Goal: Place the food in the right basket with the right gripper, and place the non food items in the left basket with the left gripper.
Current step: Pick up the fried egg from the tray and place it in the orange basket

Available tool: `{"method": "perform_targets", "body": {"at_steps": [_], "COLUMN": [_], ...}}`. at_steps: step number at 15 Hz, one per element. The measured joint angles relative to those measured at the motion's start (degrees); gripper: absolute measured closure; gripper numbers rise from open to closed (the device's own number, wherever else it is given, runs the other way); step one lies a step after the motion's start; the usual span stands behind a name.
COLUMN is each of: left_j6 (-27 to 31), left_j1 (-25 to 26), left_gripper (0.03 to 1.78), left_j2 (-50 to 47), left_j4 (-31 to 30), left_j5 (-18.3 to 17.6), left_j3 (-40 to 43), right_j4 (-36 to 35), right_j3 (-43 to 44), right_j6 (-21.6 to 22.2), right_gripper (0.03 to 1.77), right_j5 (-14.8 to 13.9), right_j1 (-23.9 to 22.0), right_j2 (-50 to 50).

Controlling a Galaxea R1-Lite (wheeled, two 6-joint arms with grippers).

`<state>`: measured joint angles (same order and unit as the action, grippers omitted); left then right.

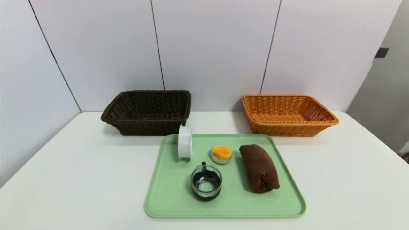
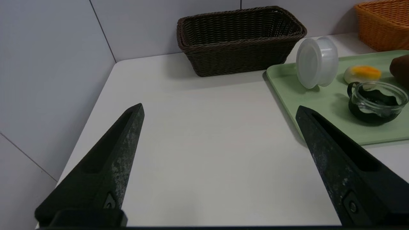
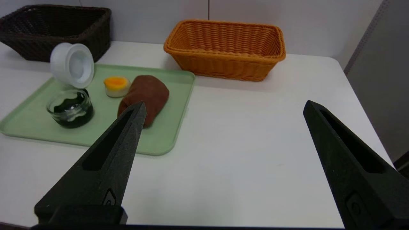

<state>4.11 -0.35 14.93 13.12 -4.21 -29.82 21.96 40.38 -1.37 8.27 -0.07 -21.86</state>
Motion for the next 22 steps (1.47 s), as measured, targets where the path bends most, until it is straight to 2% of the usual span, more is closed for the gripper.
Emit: {"method": "perform_targets", "body": {"at_steps": [4,7,9,12,14,18,22], "left_j6": [0.0,0.8,1.1,1.0,0.6,-2.9,-6.3], "left_j1": [0.0,-0.1,-0.1,-2.0,-4.1,-6.3,-9.6], "left_gripper": [0.12,0.12,0.12,0.12,0.12,0.12,0.12], "left_j2": [16.2,26.7,33.4,40.4,43.5,47.6,49.4], "left_j4": [0.5,0.7,0.8,0.9,0.6,0.8,0.8], "left_j5": [-0.6,-0.6,-0.6,-0.6,-0.6,-0.8,-0.6], "left_j3": [-11.7,-19.5,-25.6,-30.6,-31.8,-33.2,-31.5], "right_j4": [1.6,4.3,6.5,7.6,9.0,17.5,19.3], "right_j3": [20.0,33.6,41.7,51.5,57.4,70.7,72.2], "right_j6": [1.0,2.7,3.6,4.3,6.3,17.6,29.7], "right_gripper": [0.10,0.10,0.10,0.10,0.10,0.10,0.10], "right_j5": [3.7,3.0,-0.1,-8.4,-13.2,-19.9,-21.2], "right_j1": [0.5,3.0,7.7,16.0,19.7,28.9,38.5], "right_j2": [-20.6,-34.2,-41.7,-50.9,-56.9,-68.8,-77.9]}}
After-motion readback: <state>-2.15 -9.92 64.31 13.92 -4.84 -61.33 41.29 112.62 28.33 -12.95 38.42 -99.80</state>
